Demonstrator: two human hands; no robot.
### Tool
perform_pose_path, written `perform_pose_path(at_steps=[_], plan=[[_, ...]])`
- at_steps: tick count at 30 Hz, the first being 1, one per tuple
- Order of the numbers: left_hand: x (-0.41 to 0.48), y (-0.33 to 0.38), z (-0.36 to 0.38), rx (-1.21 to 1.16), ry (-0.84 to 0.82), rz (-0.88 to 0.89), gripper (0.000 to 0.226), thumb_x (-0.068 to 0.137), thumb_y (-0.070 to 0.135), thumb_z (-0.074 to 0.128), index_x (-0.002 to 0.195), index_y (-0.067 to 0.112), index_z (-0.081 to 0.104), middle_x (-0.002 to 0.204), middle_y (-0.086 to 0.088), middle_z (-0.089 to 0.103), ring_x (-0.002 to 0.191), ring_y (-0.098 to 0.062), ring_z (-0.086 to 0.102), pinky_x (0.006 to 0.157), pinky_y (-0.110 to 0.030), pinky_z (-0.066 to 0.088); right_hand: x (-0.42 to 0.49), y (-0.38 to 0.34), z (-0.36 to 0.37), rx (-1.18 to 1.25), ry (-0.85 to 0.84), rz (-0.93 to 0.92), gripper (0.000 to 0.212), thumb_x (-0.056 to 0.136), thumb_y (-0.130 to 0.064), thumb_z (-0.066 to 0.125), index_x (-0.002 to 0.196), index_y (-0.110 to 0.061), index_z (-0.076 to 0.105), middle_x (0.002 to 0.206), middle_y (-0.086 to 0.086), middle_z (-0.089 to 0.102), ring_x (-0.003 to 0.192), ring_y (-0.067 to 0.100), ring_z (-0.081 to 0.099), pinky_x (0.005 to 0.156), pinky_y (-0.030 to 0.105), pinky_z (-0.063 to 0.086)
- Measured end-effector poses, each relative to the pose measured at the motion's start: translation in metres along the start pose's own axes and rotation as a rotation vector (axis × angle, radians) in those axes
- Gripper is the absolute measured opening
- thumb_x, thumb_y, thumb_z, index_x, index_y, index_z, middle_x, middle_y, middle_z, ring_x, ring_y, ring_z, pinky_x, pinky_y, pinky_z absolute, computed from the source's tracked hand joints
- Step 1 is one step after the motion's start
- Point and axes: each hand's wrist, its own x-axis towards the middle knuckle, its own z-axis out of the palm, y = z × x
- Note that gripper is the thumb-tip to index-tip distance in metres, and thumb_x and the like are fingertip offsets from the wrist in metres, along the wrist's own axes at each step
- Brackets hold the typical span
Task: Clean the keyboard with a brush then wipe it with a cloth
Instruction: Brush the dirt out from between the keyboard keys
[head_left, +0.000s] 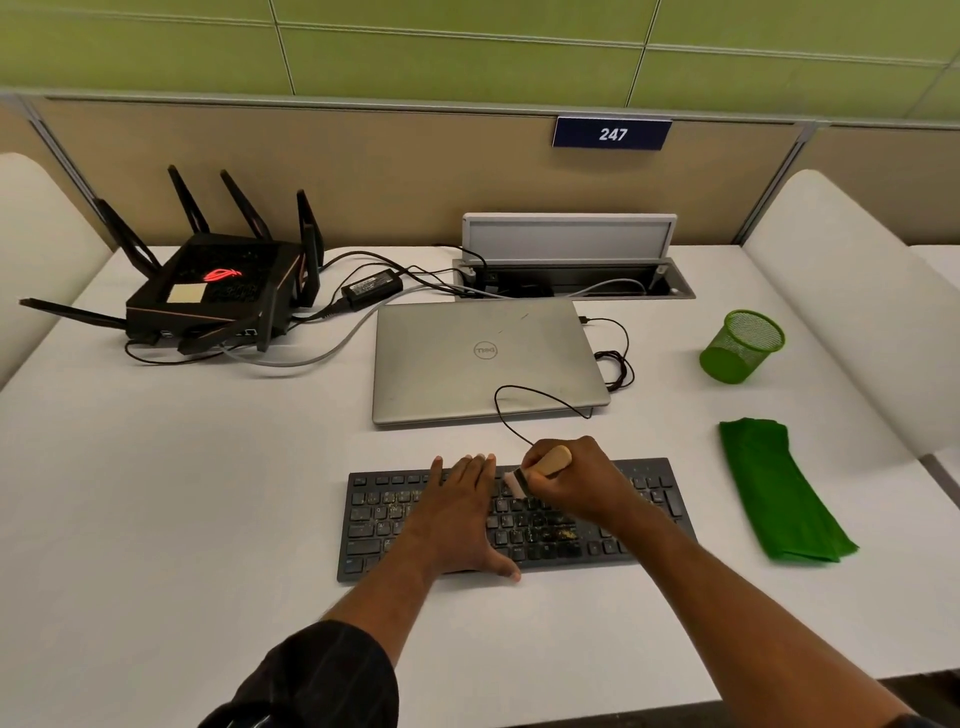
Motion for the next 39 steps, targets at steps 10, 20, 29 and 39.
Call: perform_pose_path(at_steps=[10, 20, 29, 39], plan=[[-0.003, -0.015, 0.002, 0.006, -0.035, 0.010, 0.145, 0.062, 0.094, 0.059, 0.161, 0.014, -0.010, 0.171, -0.007, -0.003, 0.157, -0.025, -0.003, 0.125, -0.056, -0.001, 0.006, -0.006, 0.007, 0.036, 0.023, 0.021, 0.010, 0.087, -0.021, 0.067, 0.093, -0.021, 0.076, 0.082, -0.011, 0.074, 0.073, 0.004, 0.066, 0.063, 0.018, 0.053], [-0.003, -0.016, 0.004, 0.015, -0.003, 0.013, 0.144, 0.062, 0.095, 0.058, 0.161, 0.012, -0.007, 0.171, -0.008, 0.000, 0.157, -0.024, 0.000, 0.125, -0.056, 0.001, 0.012, -0.012, 0.005, 0.014, 0.006, -0.005, 0.008, 0.086, -0.021, 0.067, 0.089, -0.021, 0.075, 0.077, -0.012, 0.072, 0.067, 0.003, 0.064, 0.057, 0.016, 0.050], [-0.004, -0.015, 0.003, 0.021, -0.005, 0.005, 0.145, 0.063, 0.094, 0.057, 0.160, 0.010, -0.008, 0.171, -0.009, -0.001, 0.157, -0.025, -0.002, 0.125, -0.055, 0.000, 0.005, -0.008, 0.012, -0.024, -0.014, 0.001, 0.008, 0.086, -0.019, 0.066, 0.087, -0.022, 0.073, 0.076, -0.012, 0.070, 0.068, 0.003, 0.063, 0.054, 0.012, 0.045], [-0.009, -0.014, 0.001, 0.024, -0.005, -0.015, 0.145, 0.063, 0.095, 0.056, 0.160, 0.010, -0.009, 0.170, -0.010, -0.002, 0.157, -0.026, -0.002, 0.126, -0.053, 0.001, 0.004, -0.010, 0.013, -0.019, -0.006, -0.005, 0.006, 0.085, -0.016, 0.067, 0.085, -0.018, 0.073, 0.073, -0.010, 0.070, 0.065, 0.004, 0.062, 0.053, 0.014, 0.047]])
